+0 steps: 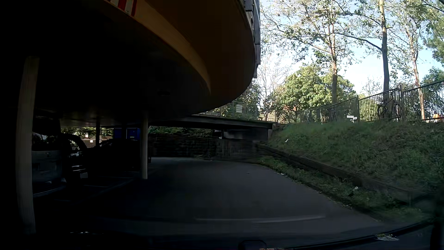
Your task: Follow the waypoints while adhering to traffic rules and regulations
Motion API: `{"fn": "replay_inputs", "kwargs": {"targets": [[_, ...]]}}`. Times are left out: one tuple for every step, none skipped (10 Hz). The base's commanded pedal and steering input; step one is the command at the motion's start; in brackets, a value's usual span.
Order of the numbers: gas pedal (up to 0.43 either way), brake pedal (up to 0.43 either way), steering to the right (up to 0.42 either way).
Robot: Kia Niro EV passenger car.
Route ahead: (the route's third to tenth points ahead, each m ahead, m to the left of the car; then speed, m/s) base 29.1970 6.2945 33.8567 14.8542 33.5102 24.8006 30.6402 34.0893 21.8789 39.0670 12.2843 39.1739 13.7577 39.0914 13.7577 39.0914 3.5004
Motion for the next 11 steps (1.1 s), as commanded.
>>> {"fn": "replay_inputs", "kwargs": {"targets": [[0.008,0.0,0.012],[0.008,0.0,0.012],[0.008,0.0,0.012],[0.008,0.0,0.011],[0.008,0.0,0.006],[0.008,0.0,0.0],[0.008,0.0,-0.001],[0.008,0.0,-0.001],[0.008,0.0,-0.002],[0.008,0.0,-0.004],[0.008,0.0,-0.006]]}}
